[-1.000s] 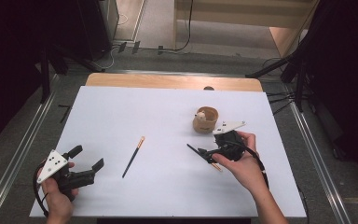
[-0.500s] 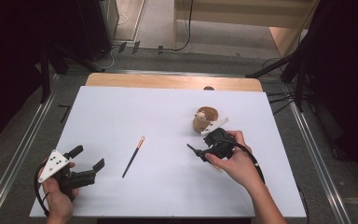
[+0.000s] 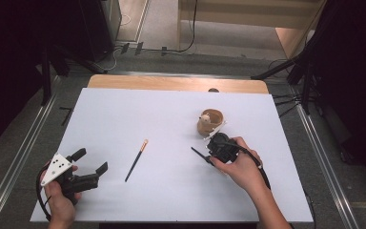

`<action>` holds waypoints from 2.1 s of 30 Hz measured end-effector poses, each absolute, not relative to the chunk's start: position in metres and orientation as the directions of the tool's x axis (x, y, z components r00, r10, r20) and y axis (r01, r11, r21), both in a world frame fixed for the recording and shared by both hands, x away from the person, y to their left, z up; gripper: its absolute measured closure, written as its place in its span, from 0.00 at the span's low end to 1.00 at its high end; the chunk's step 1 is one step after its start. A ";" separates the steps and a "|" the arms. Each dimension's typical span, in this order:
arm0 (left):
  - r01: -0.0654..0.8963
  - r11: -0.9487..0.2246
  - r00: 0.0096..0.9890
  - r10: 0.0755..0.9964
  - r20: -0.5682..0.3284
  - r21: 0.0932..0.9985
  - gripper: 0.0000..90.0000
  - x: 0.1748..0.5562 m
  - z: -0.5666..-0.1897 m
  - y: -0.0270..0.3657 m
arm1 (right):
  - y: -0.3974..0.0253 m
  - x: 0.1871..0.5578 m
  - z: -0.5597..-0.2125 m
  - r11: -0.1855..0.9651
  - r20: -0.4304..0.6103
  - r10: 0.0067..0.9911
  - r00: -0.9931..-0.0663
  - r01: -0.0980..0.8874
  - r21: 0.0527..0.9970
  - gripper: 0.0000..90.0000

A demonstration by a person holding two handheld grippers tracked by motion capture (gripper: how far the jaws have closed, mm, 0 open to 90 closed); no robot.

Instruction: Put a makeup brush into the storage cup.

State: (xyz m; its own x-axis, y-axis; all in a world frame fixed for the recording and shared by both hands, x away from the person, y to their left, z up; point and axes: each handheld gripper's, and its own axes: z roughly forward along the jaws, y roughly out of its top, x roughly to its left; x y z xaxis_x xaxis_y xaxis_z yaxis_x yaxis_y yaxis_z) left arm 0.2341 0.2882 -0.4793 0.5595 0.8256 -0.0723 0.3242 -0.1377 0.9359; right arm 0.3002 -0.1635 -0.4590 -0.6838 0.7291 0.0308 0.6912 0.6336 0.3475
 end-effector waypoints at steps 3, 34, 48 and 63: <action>0.325 -0.139 0.560 0.826 -0.072 0.936 0.06 0.234 -0.479 0.288 | -0.166 0.301 -0.461 0.633 0.038 0.735 -0.676 0.706 0.316 0.78; 0.330 -0.125 0.569 0.817 -0.092 0.936 0.06 0.238 -0.476 0.284 | -0.178 0.295 -0.466 0.601 0.022 0.758 -0.651 0.712 0.362 0.94; 0.336 -0.118 0.641 0.756 -0.134 0.935 0.07 0.252 -0.454 0.262 | -0.192 0.290 -0.444 0.509 0.017 0.781 -0.624 0.653 0.561 0.94; 0.304 -0.173 0.688 0.721 -0.090 0.937 0.08 0.276 -0.439 0.226 | -0.188 0.293 -0.424 0.479 0.031 0.762 -0.647 0.596 0.644 0.94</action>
State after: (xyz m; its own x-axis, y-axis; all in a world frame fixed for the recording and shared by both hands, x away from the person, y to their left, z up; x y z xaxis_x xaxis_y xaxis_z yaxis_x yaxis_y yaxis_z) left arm 0.2760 0.2258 -0.4385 0.6876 0.7205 -0.0898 0.3038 -0.1732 0.9369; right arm 0.2928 -0.1875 -0.4244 -0.6465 0.7623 0.0305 0.5957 0.4794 0.6444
